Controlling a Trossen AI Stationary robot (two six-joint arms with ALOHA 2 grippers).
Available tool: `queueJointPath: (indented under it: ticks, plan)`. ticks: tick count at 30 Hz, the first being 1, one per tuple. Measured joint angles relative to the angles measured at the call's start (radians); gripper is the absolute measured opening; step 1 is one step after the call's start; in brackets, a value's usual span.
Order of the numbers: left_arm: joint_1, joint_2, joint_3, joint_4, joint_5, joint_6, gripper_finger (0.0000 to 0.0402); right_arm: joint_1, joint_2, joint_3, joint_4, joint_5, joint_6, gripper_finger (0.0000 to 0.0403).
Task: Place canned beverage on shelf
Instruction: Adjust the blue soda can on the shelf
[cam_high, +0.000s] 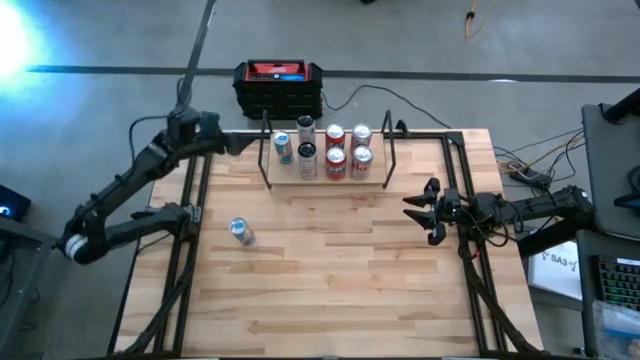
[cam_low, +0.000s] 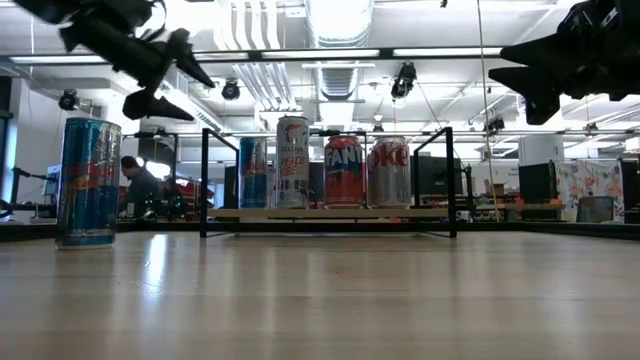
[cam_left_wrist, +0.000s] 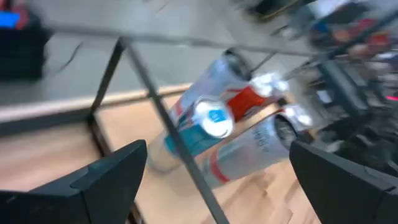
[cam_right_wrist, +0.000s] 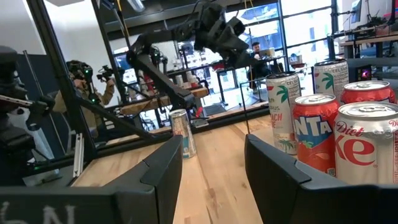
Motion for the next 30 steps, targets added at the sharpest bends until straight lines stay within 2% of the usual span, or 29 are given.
queueJointPath:
  ticks: [5,9,14,19,22,30]
  plan:
    - [-0.061,0.145,0.244,-0.374,-0.181,-0.077,0.038,0.0,0.0,0.0,0.0,0.0,0.0,0.0157]
    - [-0.079,0.265,0.48,-0.676,-0.242,-0.077,0.038,0.0,0.0,0.0,0.0,0.0,0.0,0.0157]
    - [-0.103,0.421,0.716,-0.934,-0.341,0.02,0.038,0.0,0.0,0.0,0.0,0.0,0.0,0.0157]
    - [-0.136,0.574,0.852,-1.091,-0.373,0.001,0.038,0.0,0.0,0.0,0.0,0.0,0.0,0.0157]
    - [-0.138,0.652,0.901,-1.121,-0.384,0.031,0.038,0.0,0.0,0.0,0.0,0.0,0.0,0.0157]
    - [-0.142,0.775,1.048,-1.238,-0.345,0.009,0.038,0.0,0.0,0.0,0.0,0.0,0.0,0.0157]
